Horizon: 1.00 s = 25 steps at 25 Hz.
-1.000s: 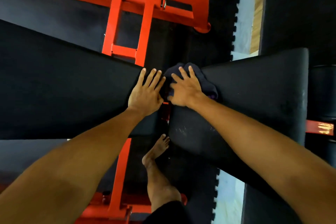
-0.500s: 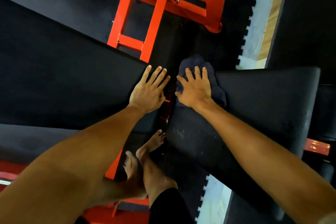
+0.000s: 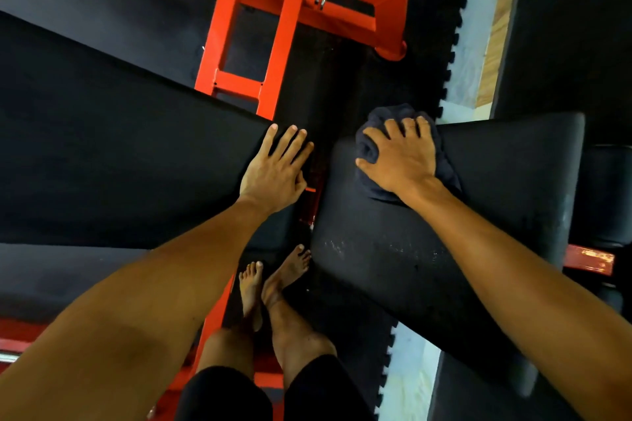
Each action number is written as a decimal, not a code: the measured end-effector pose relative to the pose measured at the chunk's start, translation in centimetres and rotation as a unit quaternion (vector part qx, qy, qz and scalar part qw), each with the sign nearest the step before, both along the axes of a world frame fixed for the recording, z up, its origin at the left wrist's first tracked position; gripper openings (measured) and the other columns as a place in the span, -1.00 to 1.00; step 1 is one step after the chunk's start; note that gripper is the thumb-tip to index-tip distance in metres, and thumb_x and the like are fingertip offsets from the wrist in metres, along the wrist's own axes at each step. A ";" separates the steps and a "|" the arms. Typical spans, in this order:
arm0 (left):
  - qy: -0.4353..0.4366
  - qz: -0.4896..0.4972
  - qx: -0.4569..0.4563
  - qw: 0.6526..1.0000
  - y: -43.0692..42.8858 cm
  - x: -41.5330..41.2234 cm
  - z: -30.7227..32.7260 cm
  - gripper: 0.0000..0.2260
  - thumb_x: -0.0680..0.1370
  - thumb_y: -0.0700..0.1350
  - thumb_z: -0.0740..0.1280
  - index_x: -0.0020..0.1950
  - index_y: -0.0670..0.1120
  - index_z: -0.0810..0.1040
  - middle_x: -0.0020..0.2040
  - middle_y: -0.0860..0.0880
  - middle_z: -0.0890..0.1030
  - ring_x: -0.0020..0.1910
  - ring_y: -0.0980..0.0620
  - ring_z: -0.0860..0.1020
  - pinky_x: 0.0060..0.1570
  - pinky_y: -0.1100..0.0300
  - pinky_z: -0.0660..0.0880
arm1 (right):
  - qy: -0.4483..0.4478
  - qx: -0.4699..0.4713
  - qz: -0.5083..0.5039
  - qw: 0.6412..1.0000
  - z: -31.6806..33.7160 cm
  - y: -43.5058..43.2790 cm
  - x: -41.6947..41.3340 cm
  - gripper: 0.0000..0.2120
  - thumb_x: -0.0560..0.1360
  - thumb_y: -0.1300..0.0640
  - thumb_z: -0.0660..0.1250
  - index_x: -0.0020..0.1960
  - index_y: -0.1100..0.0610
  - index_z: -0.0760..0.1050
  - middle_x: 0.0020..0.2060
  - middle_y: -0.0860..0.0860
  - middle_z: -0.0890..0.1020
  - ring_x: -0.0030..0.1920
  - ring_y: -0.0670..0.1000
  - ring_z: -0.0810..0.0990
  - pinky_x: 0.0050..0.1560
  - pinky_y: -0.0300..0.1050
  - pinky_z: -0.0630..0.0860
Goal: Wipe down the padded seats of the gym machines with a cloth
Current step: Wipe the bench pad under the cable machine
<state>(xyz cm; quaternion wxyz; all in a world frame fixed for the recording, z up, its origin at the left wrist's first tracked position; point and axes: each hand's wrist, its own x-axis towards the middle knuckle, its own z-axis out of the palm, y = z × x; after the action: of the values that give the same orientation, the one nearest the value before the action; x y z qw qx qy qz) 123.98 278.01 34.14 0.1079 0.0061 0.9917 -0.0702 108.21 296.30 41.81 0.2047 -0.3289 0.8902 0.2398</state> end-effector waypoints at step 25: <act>-0.007 -0.029 0.007 1.000 2.4 5.8 -0.3 -0.46 0.66 0.05 0.07 0.62 -0.10 0.22 0.65 -0.15 0.09 0.64 -0.17 0.00 0.55 -0.28 -0.10 | -0.039 0.036 0.027 0.998 -2.6 0.2 15.6 -0.33 0.65 -0.31 -0.05 0.67 -0.08 -0.09 0.64 0.12 -0.23 0.59 0.32 -0.34 0.52 0.39 -0.33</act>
<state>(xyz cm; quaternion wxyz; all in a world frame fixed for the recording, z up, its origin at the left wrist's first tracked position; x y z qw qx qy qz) 129.82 280.40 33.84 0.1129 0.0357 0.9907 -0.0663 123.84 296.50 39.22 0.2445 -0.3546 0.8630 0.2641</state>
